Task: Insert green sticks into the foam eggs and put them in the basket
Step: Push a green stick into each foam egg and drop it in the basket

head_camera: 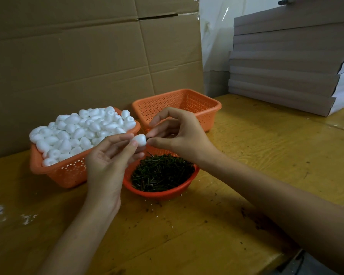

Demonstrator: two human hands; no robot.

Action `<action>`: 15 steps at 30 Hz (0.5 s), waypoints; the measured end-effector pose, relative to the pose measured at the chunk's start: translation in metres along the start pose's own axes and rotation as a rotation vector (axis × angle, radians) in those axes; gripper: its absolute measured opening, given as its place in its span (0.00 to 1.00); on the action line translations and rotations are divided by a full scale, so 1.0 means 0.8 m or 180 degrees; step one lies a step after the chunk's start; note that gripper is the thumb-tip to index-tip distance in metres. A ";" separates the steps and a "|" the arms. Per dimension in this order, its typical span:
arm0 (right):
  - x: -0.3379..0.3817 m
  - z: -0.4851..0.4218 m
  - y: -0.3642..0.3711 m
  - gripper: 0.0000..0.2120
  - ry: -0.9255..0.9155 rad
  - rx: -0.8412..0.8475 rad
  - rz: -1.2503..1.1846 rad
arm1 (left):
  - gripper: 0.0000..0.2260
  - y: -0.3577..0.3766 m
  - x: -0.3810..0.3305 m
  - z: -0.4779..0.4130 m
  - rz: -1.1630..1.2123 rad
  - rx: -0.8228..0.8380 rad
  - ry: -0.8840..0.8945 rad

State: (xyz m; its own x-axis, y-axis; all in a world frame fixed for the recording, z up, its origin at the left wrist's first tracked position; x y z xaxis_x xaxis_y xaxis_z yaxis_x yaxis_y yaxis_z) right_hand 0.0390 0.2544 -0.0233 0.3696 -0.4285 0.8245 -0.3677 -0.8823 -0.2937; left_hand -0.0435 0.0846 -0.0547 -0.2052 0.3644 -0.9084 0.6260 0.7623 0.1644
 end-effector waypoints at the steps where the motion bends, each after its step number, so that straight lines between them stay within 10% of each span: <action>1: 0.000 0.000 0.000 0.16 -0.0008 -0.0014 0.0019 | 0.07 0.001 -0.001 0.000 0.0035 0.0005 0.0016; 9: 0.007 0.004 0.001 0.13 -0.0468 -0.0129 0.1367 | 0.12 0.001 -0.002 0.000 0.0022 0.0017 0.0179; 15: 0.002 0.005 0.005 0.16 -0.0234 0.0093 0.0921 | 0.10 0.002 -0.003 0.001 -0.0068 0.0029 0.0272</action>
State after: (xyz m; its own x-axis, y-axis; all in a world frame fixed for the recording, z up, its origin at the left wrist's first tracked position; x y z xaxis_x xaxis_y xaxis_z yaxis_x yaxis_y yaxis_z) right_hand 0.0413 0.2494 -0.0247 0.3142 -0.6750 0.6675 -0.4425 -0.7262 -0.5261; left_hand -0.0414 0.0846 -0.0528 -0.2818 0.3927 -0.8754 0.6275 0.7657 0.1415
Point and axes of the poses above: each hand's wrist, its own z-axis away from the middle knuckle, its own y-axis out of the palm, x = y × z, the point moved 4 cm from there along -z, towards the middle knuckle, and after that the axes turned 9 degrees about x, right-handed, at the moved point
